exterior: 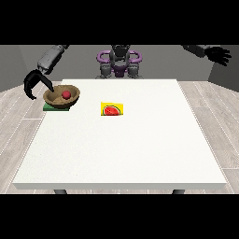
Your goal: Pick the cup and pour the ball into the bowl, then pick the bowl and place it on the pad
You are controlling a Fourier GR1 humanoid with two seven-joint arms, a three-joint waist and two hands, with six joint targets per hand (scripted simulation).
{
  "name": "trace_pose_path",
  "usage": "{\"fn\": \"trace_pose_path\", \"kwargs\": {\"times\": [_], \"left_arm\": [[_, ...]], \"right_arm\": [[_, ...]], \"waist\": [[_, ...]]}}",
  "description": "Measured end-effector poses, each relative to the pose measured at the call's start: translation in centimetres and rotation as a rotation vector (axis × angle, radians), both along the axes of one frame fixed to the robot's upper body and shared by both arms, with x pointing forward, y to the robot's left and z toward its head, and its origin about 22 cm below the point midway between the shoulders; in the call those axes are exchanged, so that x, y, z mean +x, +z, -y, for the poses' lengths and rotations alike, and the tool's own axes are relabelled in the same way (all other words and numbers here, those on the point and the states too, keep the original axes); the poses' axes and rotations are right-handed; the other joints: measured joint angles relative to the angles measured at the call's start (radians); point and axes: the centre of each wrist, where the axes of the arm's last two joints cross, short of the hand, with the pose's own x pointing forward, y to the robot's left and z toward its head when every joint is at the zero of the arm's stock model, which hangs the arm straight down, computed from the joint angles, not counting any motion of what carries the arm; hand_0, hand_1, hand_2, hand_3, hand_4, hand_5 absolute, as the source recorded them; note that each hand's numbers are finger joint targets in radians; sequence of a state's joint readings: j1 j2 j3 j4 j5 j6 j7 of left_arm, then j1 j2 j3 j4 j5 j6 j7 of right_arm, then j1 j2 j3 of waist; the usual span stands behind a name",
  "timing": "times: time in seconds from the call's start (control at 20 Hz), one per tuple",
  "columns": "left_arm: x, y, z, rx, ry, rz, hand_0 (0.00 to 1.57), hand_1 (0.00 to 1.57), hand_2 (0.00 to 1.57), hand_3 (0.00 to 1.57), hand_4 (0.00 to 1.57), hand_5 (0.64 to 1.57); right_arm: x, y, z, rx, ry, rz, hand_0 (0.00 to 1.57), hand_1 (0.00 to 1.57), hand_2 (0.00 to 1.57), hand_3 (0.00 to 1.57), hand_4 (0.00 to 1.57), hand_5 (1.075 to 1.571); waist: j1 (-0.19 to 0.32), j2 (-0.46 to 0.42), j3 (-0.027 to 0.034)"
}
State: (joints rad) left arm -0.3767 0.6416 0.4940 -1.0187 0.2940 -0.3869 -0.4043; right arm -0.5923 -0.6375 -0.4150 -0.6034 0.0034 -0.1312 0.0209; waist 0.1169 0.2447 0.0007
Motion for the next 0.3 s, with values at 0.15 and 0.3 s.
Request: {"fn": "trace_pose_path", "kwargs": {"times": [0.15, 0.3], "left_arm": [[1.3, -1.0, 3.5, -0.011, -0.055, -0.076, 0.0, 0.0, 0.0, 0.0, 0.9, 1.559], [2.0, -2.4, 5.7, -0.023, -0.064, -0.168, 0.0, 0.0, 0.0, 0.0, 0.9, 1.559]], "right_arm": [[0.0, -0.7, -0.3, 0.003, 0.004, -0.072, 0.0, 0.0, 0.0, 0.0, 0.0, 1.356], [1.3, 0.5, -1.4, 0.013, 0.069, -0.101, 0.0, 0.0, 0.0, 0.0, 0.48, 1.434]], "waist": [[0.002, -0.088, 0.0007], [-0.021, -0.188, -0.0002]]}}
